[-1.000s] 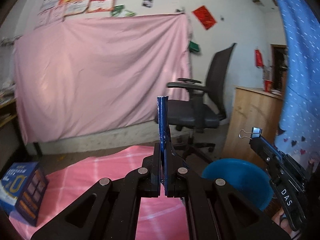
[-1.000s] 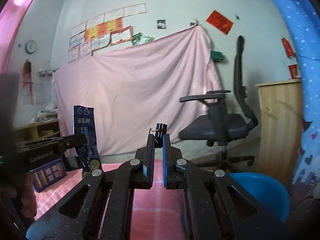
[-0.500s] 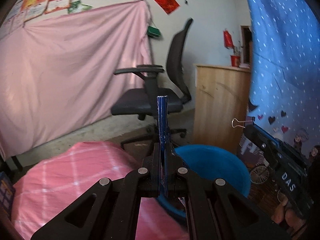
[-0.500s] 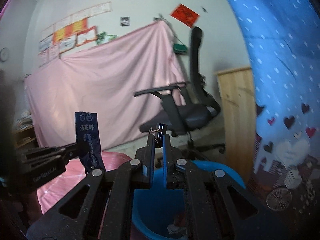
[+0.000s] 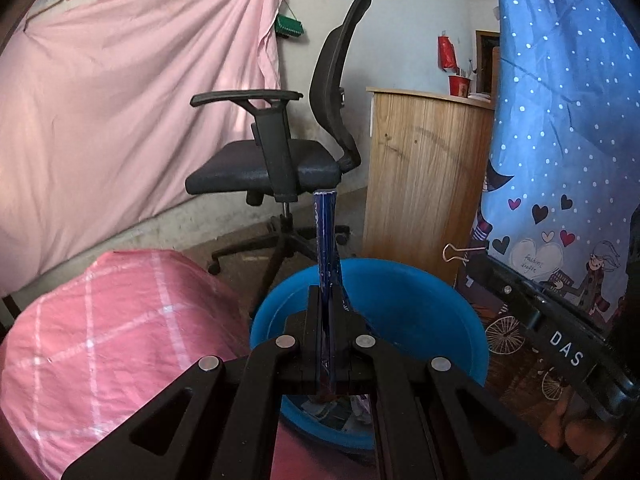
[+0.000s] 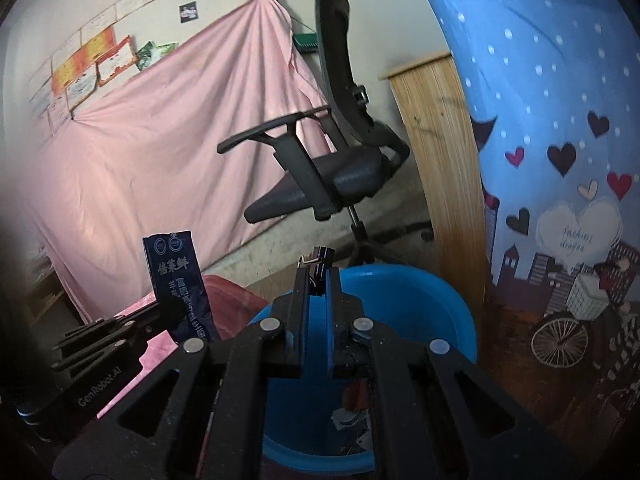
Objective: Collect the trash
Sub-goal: 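Carry the wrapper and binder clip up over the blue basin, then open both tools to drop wrapper and clip into the basin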
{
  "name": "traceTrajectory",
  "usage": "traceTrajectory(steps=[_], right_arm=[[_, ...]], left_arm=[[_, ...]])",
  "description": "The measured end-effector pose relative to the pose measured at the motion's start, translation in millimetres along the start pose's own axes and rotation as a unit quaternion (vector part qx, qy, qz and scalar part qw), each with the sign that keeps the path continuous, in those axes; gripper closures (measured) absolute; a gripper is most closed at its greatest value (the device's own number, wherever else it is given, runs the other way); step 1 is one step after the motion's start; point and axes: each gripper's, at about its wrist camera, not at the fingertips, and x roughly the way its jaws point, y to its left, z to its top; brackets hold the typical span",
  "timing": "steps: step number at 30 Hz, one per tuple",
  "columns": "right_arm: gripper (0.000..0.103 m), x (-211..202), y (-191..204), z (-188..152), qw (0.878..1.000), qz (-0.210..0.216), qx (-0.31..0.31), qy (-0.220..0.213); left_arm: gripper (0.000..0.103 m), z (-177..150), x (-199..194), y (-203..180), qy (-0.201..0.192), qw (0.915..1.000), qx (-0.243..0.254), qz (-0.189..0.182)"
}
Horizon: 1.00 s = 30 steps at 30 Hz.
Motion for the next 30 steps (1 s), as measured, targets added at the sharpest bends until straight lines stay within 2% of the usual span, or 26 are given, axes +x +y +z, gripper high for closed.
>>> traceTrajectory(steps=[10,19,24,27,30], right_arm=[[0.069,15.9,-2.7,-3.2,0.999,0.005,0.010,0.035],[0.068,24.0,-4.3,-3.4,0.999,0.003,0.013,0.052],[0.067,25.2,-3.3,-3.4,0.999,0.004,0.011,0.053],[0.067,25.6,-2.8,-3.3,0.999,0.003,0.010,0.053],[0.064,25.6,-2.8,-3.3,0.999,0.003,0.010,0.053]], left_arm=[[0.102,-1.3,11.8,3.4,0.004,0.9999,-0.015,0.004],[0.101,-10.3,30.6,10.5,0.056,0.9981,-0.022,0.012],[0.100,-14.8,33.7,13.3,0.069,0.9972,-0.025,0.013],[0.093,-15.1,33.4,16.5,0.071,0.9969,-0.030,0.014],[0.075,-14.2,30.0,20.9,0.066,0.9970,-0.040,0.010]])
